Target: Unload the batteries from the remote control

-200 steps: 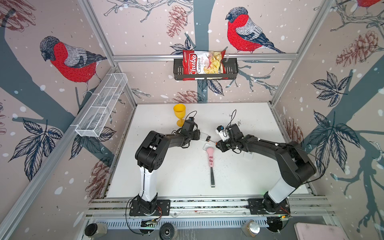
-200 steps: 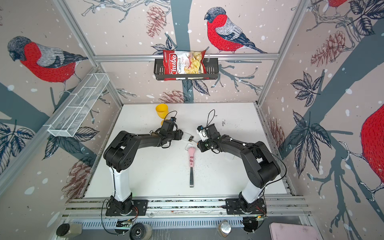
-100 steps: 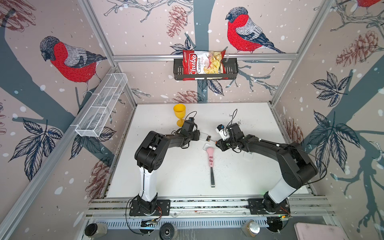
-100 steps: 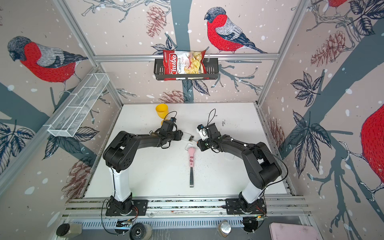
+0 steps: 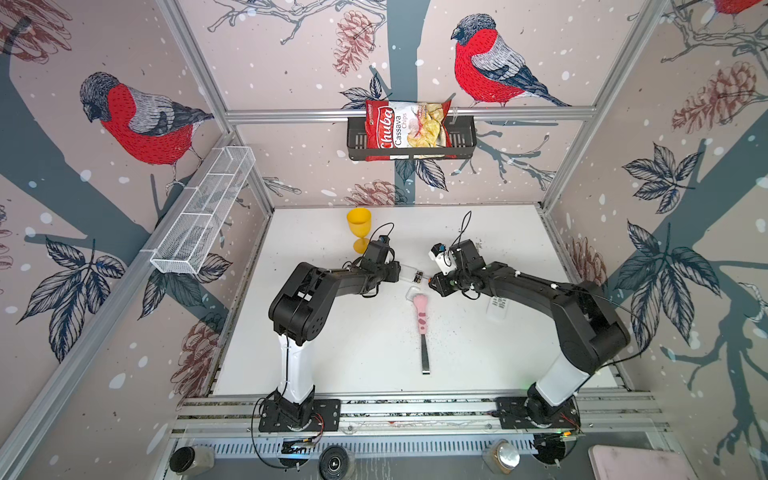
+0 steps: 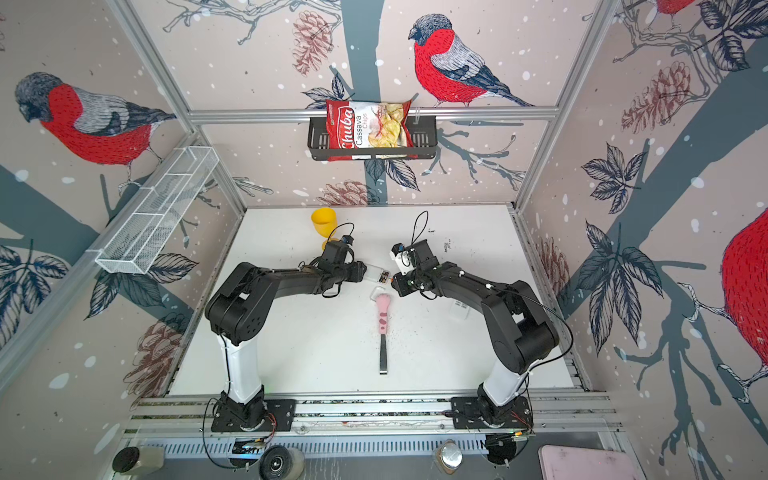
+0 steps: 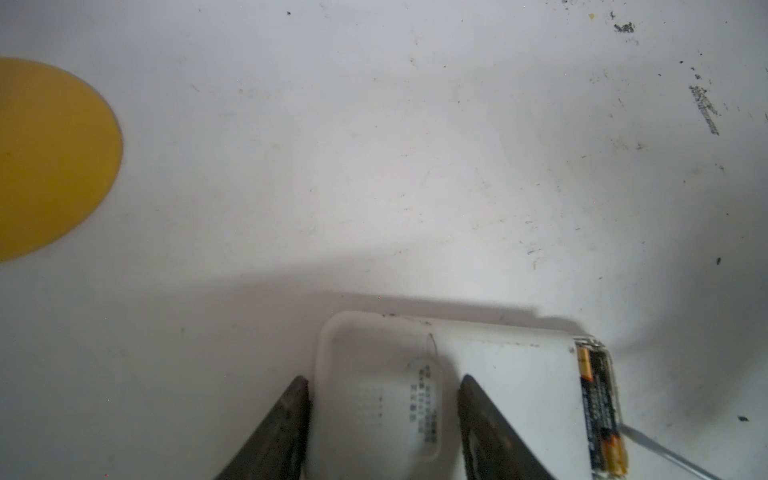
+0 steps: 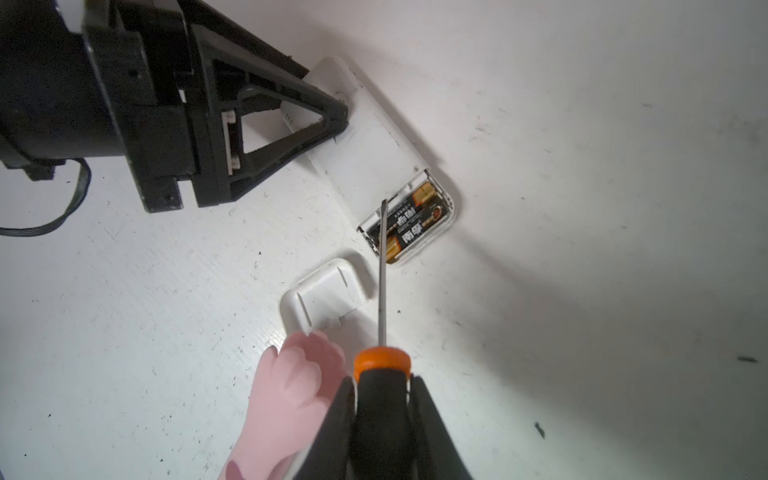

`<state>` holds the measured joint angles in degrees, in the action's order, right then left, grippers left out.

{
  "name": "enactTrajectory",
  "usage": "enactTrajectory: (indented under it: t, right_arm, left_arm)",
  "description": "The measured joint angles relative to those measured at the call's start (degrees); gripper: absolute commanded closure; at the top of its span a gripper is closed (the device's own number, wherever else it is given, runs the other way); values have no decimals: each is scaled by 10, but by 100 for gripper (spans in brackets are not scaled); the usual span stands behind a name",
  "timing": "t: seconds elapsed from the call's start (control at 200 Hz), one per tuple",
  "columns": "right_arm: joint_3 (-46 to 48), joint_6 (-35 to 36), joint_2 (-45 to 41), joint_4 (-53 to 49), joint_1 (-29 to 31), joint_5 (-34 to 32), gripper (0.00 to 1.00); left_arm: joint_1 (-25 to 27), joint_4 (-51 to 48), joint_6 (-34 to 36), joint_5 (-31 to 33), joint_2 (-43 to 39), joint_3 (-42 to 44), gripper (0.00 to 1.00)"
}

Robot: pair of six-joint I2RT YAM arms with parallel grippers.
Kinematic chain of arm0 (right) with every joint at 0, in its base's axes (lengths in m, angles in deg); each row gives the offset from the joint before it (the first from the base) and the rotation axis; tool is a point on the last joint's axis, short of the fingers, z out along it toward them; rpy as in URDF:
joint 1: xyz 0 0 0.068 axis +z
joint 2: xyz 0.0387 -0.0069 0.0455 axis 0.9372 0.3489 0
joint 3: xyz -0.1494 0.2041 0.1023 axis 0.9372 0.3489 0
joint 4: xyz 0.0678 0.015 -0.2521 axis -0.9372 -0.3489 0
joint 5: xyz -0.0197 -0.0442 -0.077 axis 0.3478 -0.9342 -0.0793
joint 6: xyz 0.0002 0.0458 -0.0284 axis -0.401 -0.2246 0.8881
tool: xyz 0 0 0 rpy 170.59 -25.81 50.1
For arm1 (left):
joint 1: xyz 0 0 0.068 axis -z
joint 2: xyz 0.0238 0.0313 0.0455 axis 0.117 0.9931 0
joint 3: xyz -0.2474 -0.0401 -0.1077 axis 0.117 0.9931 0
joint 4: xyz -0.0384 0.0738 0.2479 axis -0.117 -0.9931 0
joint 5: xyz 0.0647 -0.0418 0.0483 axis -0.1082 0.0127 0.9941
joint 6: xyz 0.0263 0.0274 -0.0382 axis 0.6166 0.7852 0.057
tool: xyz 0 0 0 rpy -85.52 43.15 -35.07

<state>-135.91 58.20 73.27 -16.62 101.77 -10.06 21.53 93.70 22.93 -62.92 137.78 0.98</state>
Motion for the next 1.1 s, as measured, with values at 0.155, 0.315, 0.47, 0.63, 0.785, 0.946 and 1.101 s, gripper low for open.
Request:
enactTrajectory:
  t: [0.155, 0.315, 0.47, 0.63, 0.785, 0.946, 1.101]
  right_arm:
    - [6, -2, -15, -7, 0, -7, 100]
    - [9, -2, -19, -17, 0, -20, 100]
    - [9, -2, -17, -21, 8, -36, 100]
    - [9, -1, -13, -21, 22, -45, 100]
    - [9, -1, -6, -24, 23, -57, 100]
    - [12, -1, -15, -28, 24, -68, 100]
    - [12, -1, -22, -28, 24, -75, 100]
  left_arm:
    - [0, 0, 1, 0, -1, 2, 43]
    - [0, 0, 3, 0, -3, 4, 43]
    - [0, -1, 3, 0, -5, 5, 43]
    - [0, 0, 3, 0, -5, 7, 43]
    - [0, 0, 3, 0, -5, 7, 43]
    - [0, 0, 3, -1, -5, 7, 43]
    - [0, 0, 3, -1, -5, 7, 44]
